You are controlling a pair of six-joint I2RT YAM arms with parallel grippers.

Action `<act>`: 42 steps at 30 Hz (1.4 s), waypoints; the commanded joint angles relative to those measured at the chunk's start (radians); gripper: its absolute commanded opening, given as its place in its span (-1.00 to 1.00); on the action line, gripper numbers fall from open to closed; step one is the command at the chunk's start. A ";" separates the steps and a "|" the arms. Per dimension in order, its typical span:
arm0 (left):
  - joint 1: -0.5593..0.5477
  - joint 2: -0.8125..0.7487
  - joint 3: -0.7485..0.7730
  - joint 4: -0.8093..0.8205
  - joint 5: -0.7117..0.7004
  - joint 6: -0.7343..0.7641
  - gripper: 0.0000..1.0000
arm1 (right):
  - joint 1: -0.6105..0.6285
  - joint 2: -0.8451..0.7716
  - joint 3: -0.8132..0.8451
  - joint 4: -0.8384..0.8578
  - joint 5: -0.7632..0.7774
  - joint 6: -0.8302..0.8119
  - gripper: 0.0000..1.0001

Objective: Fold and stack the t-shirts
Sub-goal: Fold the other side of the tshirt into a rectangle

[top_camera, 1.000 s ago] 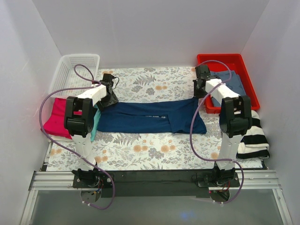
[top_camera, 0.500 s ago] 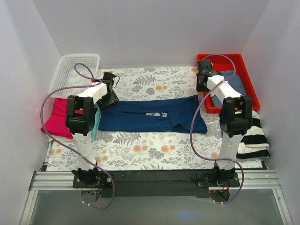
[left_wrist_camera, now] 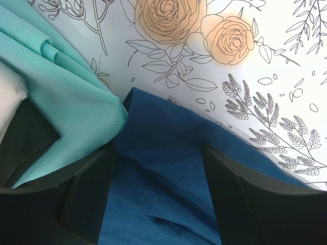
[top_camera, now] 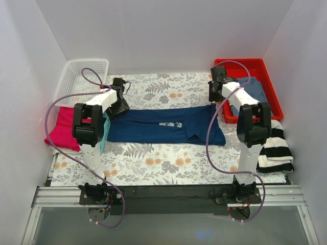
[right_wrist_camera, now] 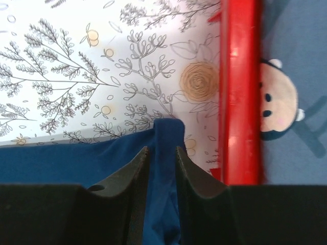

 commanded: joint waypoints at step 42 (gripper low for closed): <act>0.020 0.107 -0.059 -0.034 -0.059 -0.035 0.34 | -0.052 0.008 0.100 -0.027 0.308 0.063 -0.97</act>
